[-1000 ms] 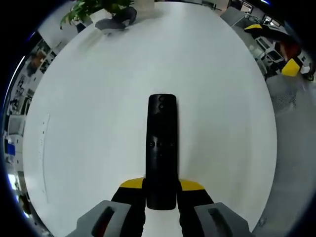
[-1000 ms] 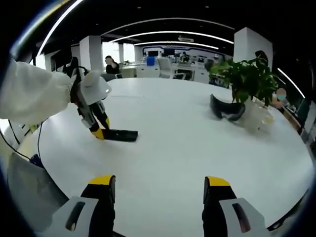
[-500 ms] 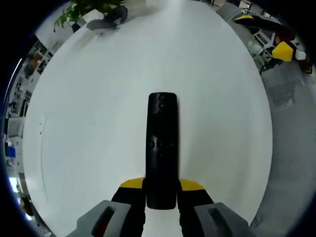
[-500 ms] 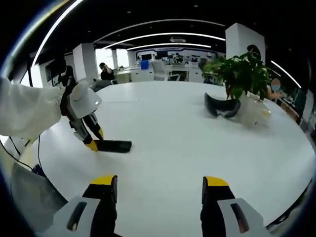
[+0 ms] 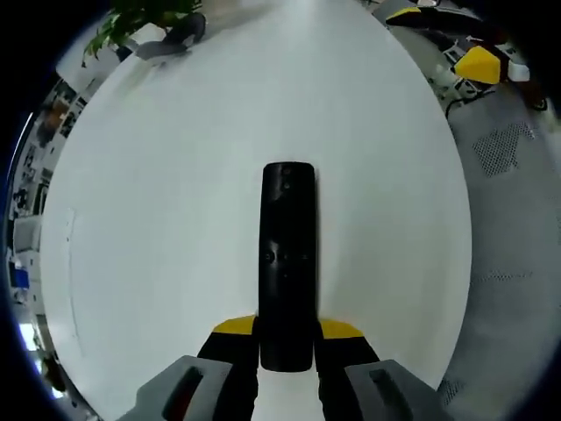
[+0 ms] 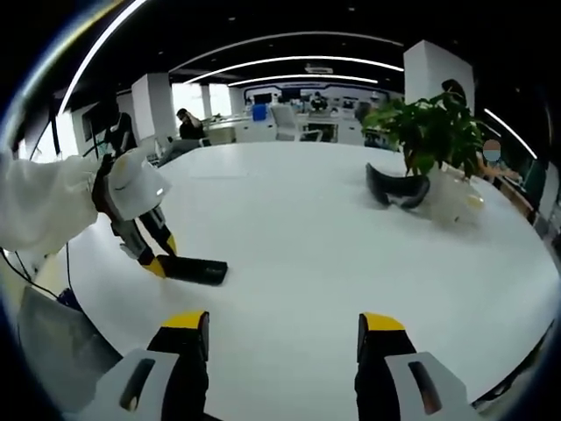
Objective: Press the specified remote control buttons in sequence, fully releasing each button before pressing the next.
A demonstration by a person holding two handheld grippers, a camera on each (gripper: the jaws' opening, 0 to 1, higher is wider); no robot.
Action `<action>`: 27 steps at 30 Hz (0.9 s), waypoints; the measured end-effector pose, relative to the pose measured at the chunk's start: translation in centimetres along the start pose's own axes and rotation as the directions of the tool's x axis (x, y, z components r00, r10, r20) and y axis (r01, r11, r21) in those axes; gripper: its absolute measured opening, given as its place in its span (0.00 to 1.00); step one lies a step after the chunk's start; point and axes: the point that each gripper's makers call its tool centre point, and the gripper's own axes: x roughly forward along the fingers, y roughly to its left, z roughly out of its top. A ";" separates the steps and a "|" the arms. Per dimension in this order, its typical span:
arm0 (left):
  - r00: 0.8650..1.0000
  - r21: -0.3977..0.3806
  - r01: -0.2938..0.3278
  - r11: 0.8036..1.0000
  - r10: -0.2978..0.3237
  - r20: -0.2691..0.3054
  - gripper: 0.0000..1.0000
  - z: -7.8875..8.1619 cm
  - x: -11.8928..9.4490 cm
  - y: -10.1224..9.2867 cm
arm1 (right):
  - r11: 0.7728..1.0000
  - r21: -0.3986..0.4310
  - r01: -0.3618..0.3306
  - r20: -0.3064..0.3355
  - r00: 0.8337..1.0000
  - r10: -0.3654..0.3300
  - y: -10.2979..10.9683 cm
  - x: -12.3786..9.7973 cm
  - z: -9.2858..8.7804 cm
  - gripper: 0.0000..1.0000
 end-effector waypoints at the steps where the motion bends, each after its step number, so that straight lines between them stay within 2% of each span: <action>1: 1.000 0.002 -0.003 1.000 0.003 -0.005 0.23 0.0 0.0 -0.2 | 1.000 -0.001 0.000 -0.004 1.000 0.000 0.0 0.0 0.0 0.67; 8: 1.000 -0.003 -0.004 1.000 0.004 -0.002 0.24 -0.3 0.0 -1.2 | 1.000 -0.010 -0.003 -0.026 1.000 0.003 0.1 0.2 -0.4 0.67; 14: 1.000 0.001 0.001 1.000 -0.001 -0.012 0.24 -0.4 0.0 -1.6 | 1.000 0.010 0.024 -0.024 0.999 -0.023 -0.6 0.2 -0.4 0.67; 22: 0.998 0.023 -0.001 1.000 0.002 -0.055 0.24 -0.7 0.0 -2.4 | 0.998 0.056 0.036 -0.009 0.999 -0.035 -1.0 0.1 -0.2 0.68; 27: 0.999 0.017 0.000 1.000 0.001 -0.033 0.24 -1.1 -0.1 -3.2 | 0.998 0.057 0.037 -0.006 0.999 -0.037 -1.0 0.2 -0.2 0.67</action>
